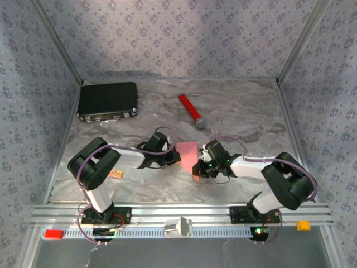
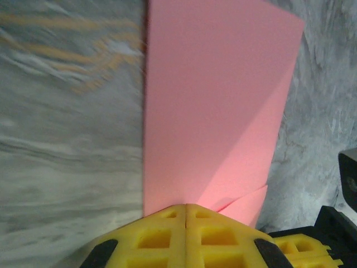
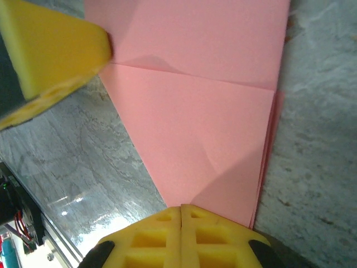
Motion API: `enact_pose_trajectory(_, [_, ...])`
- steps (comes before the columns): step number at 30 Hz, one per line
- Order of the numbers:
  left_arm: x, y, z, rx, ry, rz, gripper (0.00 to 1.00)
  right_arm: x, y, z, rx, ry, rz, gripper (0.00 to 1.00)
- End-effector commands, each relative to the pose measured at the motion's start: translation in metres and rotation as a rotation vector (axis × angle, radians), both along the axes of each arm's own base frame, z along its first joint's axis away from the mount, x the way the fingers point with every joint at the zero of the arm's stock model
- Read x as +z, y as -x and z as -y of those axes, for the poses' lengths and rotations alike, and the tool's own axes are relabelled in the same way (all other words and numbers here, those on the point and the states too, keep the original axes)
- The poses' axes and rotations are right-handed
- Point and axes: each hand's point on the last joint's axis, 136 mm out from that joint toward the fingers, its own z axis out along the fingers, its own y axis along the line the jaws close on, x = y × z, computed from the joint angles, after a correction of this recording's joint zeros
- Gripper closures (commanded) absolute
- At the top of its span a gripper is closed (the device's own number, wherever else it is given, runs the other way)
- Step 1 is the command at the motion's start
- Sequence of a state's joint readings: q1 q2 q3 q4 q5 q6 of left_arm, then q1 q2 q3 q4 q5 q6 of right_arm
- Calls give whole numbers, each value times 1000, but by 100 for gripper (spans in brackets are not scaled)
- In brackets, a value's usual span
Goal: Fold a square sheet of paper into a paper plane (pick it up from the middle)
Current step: Third fold the triangle at the center of the table.
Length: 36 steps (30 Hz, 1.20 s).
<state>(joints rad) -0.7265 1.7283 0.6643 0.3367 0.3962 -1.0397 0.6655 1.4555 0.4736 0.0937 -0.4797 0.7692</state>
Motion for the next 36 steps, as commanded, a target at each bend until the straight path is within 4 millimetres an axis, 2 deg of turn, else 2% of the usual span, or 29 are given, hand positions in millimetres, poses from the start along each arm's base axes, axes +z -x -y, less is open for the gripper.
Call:
enact_pose_trajectory(1, [-5, -3, -24, 34, -62, 13, 96, -21, 20, 19, 37, 83, -66, 95])
enact_pose_trajectory(6, [17, -5, -25, 33, -51, 58, 94, -15, 19, 18, 91, 82, -55, 94])
enact_pose_trajectory(12, [45, -5, -23, 46, 6, 112, 91, 1, 8, 14, 48, 87, -64, 91])
enact_pose_trajectory(21, [81, 2, -25, 55, 44, 160, 87, 60, -10, 26, -107, 126, -25, 84])
enact_pose_trajectory(26, [90, 1, -21, 35, 46, 157, 84, 78, -14, 30, -170, 105, 7, 82])
enact_pose_trajectory(36, [95, 3, -25, 24, 28, 167, 82, 95, -11, 43, -184, 126, 45, 81])
